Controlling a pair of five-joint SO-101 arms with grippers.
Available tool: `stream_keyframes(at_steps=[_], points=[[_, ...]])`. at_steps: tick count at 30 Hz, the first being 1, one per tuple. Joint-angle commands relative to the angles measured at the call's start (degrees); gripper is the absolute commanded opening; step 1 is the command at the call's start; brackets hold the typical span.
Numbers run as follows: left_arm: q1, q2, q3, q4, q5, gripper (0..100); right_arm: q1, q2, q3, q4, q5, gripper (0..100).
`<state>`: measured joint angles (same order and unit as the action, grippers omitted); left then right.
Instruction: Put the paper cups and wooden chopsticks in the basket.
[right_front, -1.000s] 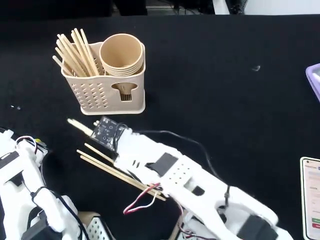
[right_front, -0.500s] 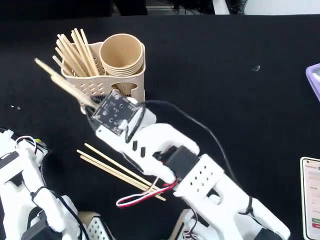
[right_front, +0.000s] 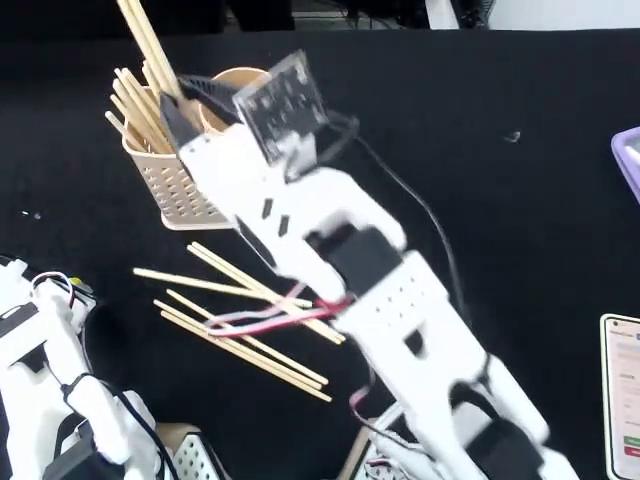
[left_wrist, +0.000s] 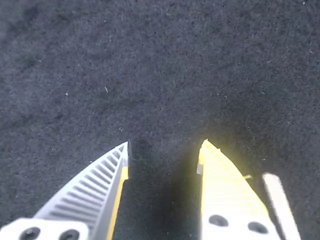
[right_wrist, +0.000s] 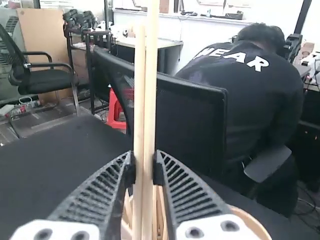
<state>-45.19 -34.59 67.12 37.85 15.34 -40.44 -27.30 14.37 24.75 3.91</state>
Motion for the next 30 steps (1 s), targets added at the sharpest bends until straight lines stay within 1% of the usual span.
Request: stream_keyframes(at_steps=[1, 5, 9, 14, 24, 30], points=[[0.75, -1.41, -1.89, -0.62, 0.0, 22, 0.88, 8.31, -13.76, -1.49, -0.88, 1.1], [0.84, -1.41, -1.89, -0.62, 0.0, 22, 1.14, 16.66, -24.66, -1.49, -1.14, 1.1], [2.86, -1.41, -1.71, -0.62, 0.0, 22, 1.14, 25.63, -34.68, -1.58, -0.88, 1.1], [2.86, -1.41, -1.71, -0.62, 0.0, 22, 1.14, 35.03, -44.26, -1.05, -0.88, 1.1], [2.77, -1.41, -1.45, -0.62, -0.09, 22, 5.19, 41.63, -44.53, -1.05, -1.23, 1.1], [2.77, -1.41, -1.45, -0.62, -0.09, 22, 4.84, 41.89, -37.67, -1.58, -1.23, 1.1]])
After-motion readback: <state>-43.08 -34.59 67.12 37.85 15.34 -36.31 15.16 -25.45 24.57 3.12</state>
